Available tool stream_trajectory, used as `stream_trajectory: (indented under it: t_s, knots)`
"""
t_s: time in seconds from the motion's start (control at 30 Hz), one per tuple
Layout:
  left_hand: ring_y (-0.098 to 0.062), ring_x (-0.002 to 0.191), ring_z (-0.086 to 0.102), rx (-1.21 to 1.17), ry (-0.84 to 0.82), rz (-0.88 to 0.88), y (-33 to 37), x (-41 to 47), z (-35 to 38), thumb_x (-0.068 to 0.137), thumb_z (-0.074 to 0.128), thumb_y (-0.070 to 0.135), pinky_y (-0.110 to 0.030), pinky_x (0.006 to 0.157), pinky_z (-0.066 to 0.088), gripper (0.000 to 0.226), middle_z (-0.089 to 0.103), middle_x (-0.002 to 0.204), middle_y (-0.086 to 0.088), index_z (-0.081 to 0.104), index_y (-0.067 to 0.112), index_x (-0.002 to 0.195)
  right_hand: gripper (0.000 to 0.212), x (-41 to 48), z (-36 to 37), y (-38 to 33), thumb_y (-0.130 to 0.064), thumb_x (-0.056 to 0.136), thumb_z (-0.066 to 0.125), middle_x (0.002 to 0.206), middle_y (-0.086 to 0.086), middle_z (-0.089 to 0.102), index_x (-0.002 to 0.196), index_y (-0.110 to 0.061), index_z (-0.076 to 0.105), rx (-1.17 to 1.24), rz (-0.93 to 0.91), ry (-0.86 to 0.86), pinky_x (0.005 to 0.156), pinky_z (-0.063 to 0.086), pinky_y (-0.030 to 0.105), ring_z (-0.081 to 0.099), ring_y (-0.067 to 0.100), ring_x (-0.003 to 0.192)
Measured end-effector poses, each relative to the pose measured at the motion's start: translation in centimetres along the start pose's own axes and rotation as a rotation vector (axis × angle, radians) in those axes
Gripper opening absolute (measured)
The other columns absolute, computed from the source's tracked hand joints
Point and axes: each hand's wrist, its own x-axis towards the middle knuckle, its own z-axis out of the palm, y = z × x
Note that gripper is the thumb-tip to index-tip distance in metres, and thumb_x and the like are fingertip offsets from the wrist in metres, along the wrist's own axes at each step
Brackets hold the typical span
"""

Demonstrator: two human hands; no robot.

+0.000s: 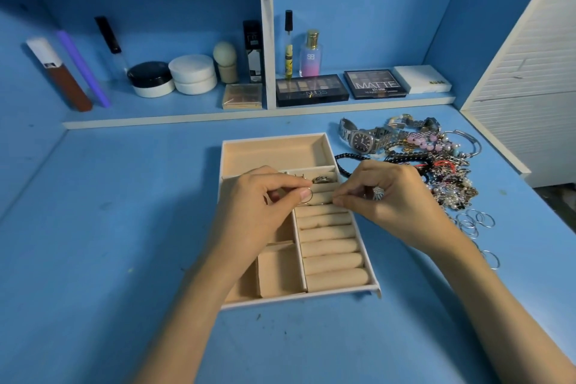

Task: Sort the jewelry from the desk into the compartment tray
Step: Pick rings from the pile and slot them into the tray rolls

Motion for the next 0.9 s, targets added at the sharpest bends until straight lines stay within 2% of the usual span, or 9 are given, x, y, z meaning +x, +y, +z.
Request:
stream_trajectory:
  t_s: [0.3, 0.43, 0.57, 0.77, 0.9]
  knots:
    - [-0.001, 0.061, 0.049, 0.005, 0.005, 0.002, -0.21, 0.05, -0.15, 0.075, 0.072, 0.02, -0.011, 0.057, 0.039, 0.018, 0.062, 0.068, 0.016, 0.071, 0.036, 0.083, 0.012, 0.09, 0.07, -0.21, -0.006, 0.077, 0.071, 0.073, -0.003, 0.06, 0.076, -0.017, 0.075, 0.06, 0.093, -0.022, 0.06, 0.044, 0.023, 0.053, 0.008, 0.061]
    - [-0.001, 0.06, 0.048, 0.006, 0.004, 0.006, -0.15, 0.05, -0.2, 0.074, 0.073, 0.019, -0.011, 0.056, 0.038, 0.017, 0.063, 0.069, 0.013, 0.072, 0.035, 0.082, 0.011, 0.18, 0.24, -0.12, -0.008, 0.076, 0.073, 0.075, -0.002, 0.057, 0.075, -0.019, 0.074, 0.073, 0.116, -0.051, 0.059, 0.039, 0.013, 0.051, 0.002, 0.06]
    - [-0.002, 0.059, 0.047, 0.002, 0.013, 0.01, -0.28, 0.09, -0.24, 0.074, 0.073, 0.02, -0.011, 0.056, 0.037, 0.016, 0.064, 0.07, 0.013, 0.072, 0.034, 0.082, 0.01, 0.29, 0.27, 0.04, -0.011, 0.076, 0.073, 0.077, 0.008, 0.061, 0.073, -0.021, 0.071, 0.085, 0.132, -0.04, 0.059, 0.041, 0.017, 0.052, 0.01, 0.063]
    - [-0.003, 0.06, 0.048, 0.01, 0.025, 0.019, -0.42, 0.13, -0.27, 0.074, 0.073, 0.021, -0.013, 0.056, 0.039, 0.014, 0.065, 0.072, 0.012, 0.074, 0.031, 0.084, 0.01, 0.26, 0.37, 0.02, -0.01, 0.077, 0.071, 0.07, 0.007, 0.059, 0.074, -0.018, 0.066, 0.104, 0.131, -0.048, 0.061, 0.043, 0.029, 0.053, 0.019, 0.065]
    - [-0.001, 0.06, 0.048, 0.015, 0.017, 0.025, -0.48, 0.06, -0.35, 0.074, 0.073, 0.021, -0.01, 0.056, 0.036, 0.016, 0.063, 0.069, 0.015, 0.073, 0.034, 0.083, 0.005, 0.22, -0.12, -0.3, -0.01, 0.082, 0.068, 0.065, 0.013, 0.048, 0.082, -0.011, 0.063, 0.309, 0.15, 0.035, 0.054, 0.035, 0.025, 0.043, 0.019, 0.059]
